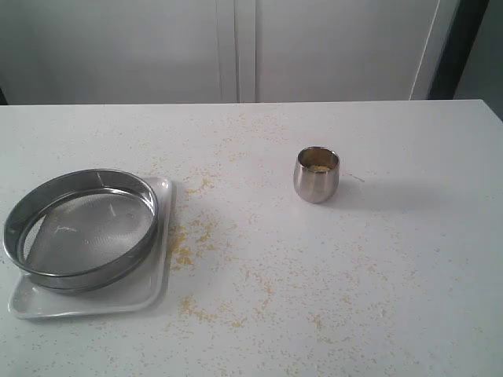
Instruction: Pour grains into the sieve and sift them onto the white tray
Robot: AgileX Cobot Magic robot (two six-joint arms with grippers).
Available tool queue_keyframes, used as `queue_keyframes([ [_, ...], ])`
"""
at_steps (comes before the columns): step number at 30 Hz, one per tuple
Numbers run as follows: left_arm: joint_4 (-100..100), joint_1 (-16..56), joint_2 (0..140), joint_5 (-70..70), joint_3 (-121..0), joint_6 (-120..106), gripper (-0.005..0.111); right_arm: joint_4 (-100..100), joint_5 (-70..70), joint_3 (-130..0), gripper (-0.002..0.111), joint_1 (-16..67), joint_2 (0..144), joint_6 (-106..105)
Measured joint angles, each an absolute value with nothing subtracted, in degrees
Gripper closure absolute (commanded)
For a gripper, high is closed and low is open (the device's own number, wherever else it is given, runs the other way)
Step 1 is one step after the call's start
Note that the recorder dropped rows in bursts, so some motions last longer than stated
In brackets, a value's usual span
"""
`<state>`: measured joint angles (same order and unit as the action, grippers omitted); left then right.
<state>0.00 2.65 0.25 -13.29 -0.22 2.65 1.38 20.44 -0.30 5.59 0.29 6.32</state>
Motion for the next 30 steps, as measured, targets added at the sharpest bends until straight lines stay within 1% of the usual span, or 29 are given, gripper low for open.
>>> queue_keyframes([
  [13, 0.0, 2.6, 0.3, -13.3, -0.2, 2.6, 0.107, 1.4, 20.2, -0.3, 0.108, 5.6, 0.3, 6.3],
  [18, 0.0, 2.6, 0.3, -13.3, -0.2, 2.6, 0.107, 1.4, 17.5, -0.3, 0.108, 5.6, 0.3, 6.3],
  [22, 0.0, 2.6, 0.3, -13.3, -0.2, 2.6, 0.107, 1.4, 11.2, -0.3, 0.108, 5.6, 0.3, 6.3],
  [30, 0.0, 2.6, 0.3, -13.3, -0.2, 2.6, 0.107, 1.4, -7.1, -0.3, 0.108, 5.6, 0.3, 6.3],
])
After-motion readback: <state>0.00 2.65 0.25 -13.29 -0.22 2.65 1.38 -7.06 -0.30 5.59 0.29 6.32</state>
